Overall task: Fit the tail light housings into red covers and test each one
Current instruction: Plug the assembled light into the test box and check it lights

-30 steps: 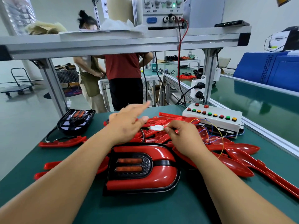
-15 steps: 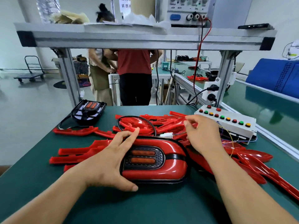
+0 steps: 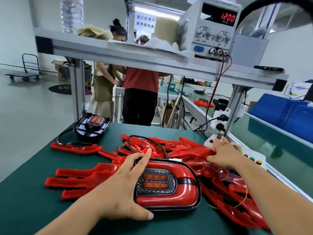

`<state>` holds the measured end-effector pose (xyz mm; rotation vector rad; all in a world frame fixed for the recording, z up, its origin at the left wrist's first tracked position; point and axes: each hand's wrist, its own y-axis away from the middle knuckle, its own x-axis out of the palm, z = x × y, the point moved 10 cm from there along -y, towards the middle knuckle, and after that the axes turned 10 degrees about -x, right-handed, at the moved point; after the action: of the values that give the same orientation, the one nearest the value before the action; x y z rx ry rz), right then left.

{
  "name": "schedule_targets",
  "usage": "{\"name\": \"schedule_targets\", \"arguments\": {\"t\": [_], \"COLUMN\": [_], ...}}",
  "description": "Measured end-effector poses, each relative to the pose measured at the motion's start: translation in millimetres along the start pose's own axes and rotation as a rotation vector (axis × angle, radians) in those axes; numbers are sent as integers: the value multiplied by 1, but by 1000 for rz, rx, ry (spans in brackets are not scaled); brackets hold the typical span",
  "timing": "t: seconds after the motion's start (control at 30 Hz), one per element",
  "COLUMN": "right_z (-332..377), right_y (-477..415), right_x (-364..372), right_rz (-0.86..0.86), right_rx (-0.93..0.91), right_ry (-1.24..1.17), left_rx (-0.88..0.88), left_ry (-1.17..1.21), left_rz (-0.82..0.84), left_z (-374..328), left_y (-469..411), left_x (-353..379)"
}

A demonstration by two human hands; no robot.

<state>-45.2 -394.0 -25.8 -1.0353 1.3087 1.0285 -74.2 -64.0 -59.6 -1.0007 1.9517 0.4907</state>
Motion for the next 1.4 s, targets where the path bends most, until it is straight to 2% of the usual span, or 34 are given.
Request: {"name": "schedule_targets", "arguments": {"t": [0.5, 1.13, 1.4], "right_z": [8, 1, 8], "right_y": [-17, -22, -15], "right_x": [16, 23, 21], "right_rz": [63, 19, -21], "right_rx": [49, 29, 3], "right_ry": [62, 28, -28], "left_rx": [-11, 30, 1], "left_ry": [-18, -29, -3], "left_rz": [30, -54, -37], "left_z": [0, 1, 7], "left_y": [3, -2, -1], "left_x": [5, 3, 6]}}
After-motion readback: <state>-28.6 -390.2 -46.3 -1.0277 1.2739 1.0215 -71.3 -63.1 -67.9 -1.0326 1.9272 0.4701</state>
